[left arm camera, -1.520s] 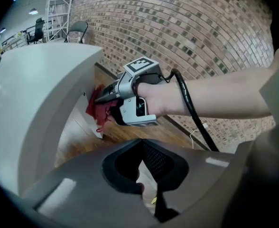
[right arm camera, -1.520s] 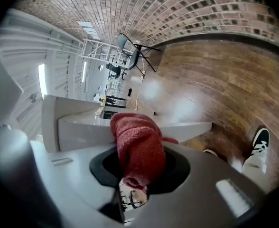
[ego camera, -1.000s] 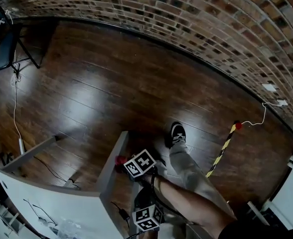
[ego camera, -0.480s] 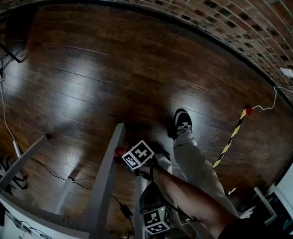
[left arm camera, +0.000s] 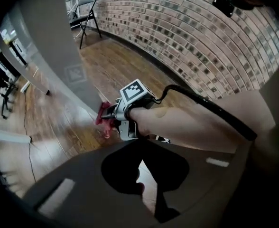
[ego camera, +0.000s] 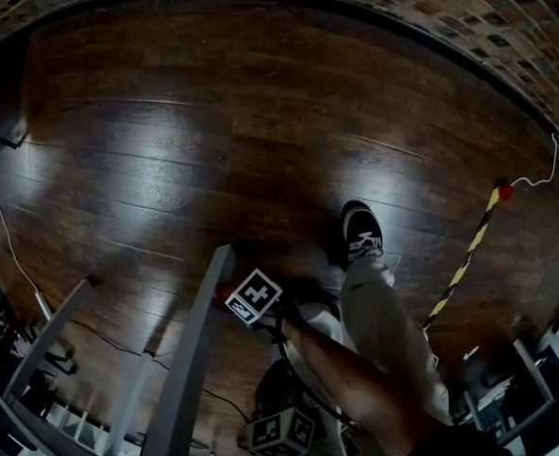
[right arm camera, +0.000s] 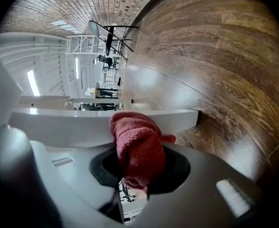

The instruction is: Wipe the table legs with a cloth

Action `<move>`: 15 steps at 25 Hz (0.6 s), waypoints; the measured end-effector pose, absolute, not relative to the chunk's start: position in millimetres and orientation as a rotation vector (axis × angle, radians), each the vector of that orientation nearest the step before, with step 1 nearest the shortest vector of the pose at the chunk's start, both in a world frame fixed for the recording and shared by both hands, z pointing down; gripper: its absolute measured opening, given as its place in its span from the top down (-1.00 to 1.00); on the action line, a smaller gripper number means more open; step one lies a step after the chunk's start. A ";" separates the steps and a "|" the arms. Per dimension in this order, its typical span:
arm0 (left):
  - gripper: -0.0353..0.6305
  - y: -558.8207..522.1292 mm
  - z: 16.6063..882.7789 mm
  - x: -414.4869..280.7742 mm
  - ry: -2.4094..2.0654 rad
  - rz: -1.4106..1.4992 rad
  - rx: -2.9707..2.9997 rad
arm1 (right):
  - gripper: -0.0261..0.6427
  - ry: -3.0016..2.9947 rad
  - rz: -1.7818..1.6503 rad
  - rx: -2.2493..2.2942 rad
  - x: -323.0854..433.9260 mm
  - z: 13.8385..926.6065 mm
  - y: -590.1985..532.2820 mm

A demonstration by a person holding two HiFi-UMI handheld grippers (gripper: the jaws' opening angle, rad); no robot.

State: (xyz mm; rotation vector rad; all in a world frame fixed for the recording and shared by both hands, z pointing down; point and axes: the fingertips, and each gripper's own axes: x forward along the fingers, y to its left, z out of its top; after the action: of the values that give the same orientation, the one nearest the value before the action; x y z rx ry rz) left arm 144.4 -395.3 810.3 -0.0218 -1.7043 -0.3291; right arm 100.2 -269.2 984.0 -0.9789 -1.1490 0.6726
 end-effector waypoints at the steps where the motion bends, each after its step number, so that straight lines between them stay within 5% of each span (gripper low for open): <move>1: 0.90 -394.7 820.3 145.6 -1.697 -0.359 -0.038 | 0.67 -1.148 0.678 -0.978 100.3 995.4 -270.0; 15: 0.90 -364.0 925.6 91.8 -1.826 -0.262 -0.064 | 0.68 -1.216 0.675 -0.869 98.1 1104.5 -268.3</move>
State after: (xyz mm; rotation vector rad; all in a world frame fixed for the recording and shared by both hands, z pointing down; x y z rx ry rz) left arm 91.8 -364.0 925.6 -0.0637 -1.8263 -0.2616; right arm 98.1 -268.3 1104.5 -0.8689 -1.2157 0.6751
